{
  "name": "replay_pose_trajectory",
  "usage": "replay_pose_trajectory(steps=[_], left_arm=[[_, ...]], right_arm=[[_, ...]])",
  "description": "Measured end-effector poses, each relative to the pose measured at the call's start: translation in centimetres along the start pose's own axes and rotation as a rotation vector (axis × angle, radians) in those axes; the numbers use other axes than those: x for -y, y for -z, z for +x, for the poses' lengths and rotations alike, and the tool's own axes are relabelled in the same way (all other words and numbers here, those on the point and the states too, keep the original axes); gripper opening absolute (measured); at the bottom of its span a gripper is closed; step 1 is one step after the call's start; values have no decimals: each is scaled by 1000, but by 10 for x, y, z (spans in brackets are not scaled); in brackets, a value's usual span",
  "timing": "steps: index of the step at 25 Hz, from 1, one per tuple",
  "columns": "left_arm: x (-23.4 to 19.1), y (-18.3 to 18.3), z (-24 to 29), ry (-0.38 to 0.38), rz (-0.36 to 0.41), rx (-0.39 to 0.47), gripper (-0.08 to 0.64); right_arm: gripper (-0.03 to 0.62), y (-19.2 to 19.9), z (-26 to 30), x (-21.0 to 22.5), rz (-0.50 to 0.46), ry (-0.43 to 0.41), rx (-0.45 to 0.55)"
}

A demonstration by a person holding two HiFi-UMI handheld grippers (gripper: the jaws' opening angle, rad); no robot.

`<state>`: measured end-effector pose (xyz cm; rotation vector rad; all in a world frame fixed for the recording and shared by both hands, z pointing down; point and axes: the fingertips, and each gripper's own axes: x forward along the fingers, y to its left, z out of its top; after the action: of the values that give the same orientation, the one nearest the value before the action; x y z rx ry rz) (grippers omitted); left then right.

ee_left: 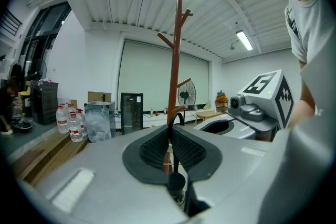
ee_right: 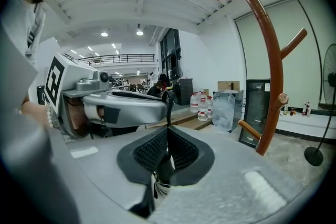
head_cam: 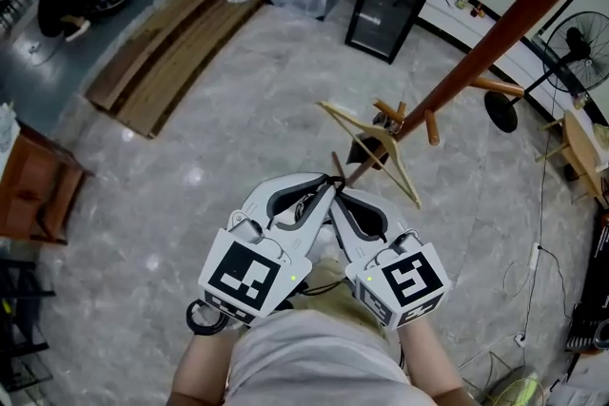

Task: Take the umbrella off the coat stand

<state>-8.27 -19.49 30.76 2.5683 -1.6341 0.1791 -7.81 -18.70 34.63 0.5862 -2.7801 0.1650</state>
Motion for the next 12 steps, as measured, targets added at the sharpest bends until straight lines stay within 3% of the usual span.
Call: replay_pose_trajectory(steps=[12], left_arm=[[-9, 2, -36, -75, -8, 16, 26]], right_arm=[[3, -5, 8, -35, -36, -71, 9]])
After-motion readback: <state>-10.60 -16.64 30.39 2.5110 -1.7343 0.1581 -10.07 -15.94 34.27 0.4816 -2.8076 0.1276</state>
